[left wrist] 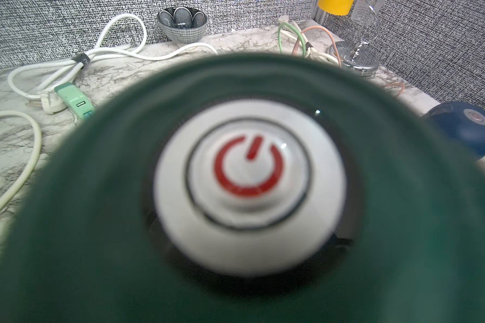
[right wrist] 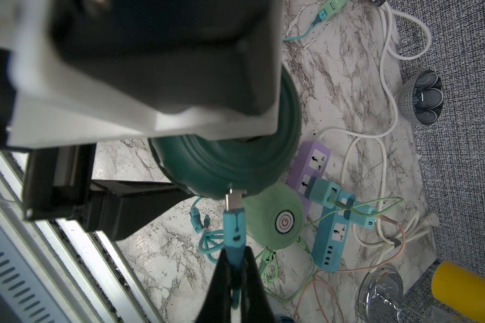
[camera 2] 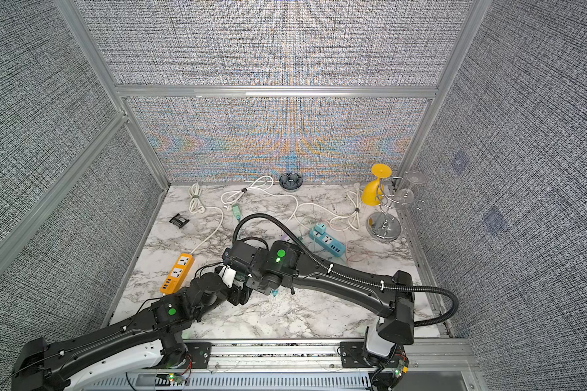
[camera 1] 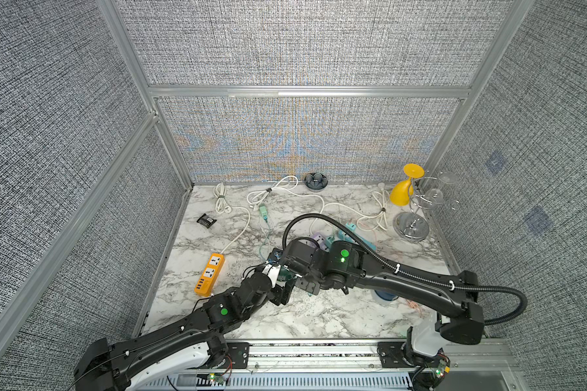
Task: Charge the cordless meat grinders
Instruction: Insert the charging cable into the cordless meat grinder.
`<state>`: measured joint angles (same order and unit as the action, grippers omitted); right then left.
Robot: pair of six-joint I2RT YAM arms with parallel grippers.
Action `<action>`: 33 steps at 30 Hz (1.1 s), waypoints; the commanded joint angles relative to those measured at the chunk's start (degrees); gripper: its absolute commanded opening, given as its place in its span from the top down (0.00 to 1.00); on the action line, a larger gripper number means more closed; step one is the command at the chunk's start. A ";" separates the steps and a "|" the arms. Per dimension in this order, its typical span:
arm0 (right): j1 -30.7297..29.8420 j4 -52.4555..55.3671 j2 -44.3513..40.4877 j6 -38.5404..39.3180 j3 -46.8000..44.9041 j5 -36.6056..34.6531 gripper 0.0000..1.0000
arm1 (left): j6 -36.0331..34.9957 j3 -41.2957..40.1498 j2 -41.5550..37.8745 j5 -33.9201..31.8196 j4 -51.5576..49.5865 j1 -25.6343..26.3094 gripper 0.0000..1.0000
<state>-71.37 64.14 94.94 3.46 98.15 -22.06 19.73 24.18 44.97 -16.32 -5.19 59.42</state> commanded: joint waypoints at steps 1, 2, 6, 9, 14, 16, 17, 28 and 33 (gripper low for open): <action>0.01 -0.07 0.15 1.58 0.81 -1.37 1.00 | -0.30 -0.28 0.10 1.28 2.37 0.00 0.43; 0.07 0.02 0.13 1.88 0.89 -1.52 1.00 | -0.37 -0.28 0.07 1.29 2.38 0.00 0.43; 0.18 0.27 0.10 2.68 1.06 -2.25 1.00 | -0.25 -0.34 0.03 1.53 2.29 0.00 0.43; 0.23 0.31 0.24 2.82 1.17 -2.21 1.00 | -0.30 -0.28 0.03 1.64 2.34 0.00 0.44; 0.18 -0.23 0.31 2.73 1.34 -2.00 1.00 | -0.65 0.24 0.42 2.05 2.30 0.00 0.43; 0.20 -0.46 0.67 2.78 1.62 -1.47 1.00 | -0.98 0.62 0.88 2.29 2.29 0.00 0.44; 0.18 -0.42 0.93 2.82 1.91 -1.27 1.00 | -1.13 0.76 1.20 2.47 2.22 0.00 0.43; 0.67 -2.30 4.07 2.95 4.92 0.62 1.00 | -2.21 0.88 1.79 3.56 2.73 0.00 0.47; 1.00 -3.14 5.48 1.95 7.14 2.51 1.00 | -2.52 1.04 1.70 3.74 2.37 0.00 0.47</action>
<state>-70.41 67.77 99.61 6.28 104.09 -21.96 20.82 24.73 46.74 -16.53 -5.45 59.16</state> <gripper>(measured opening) 0.065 0.833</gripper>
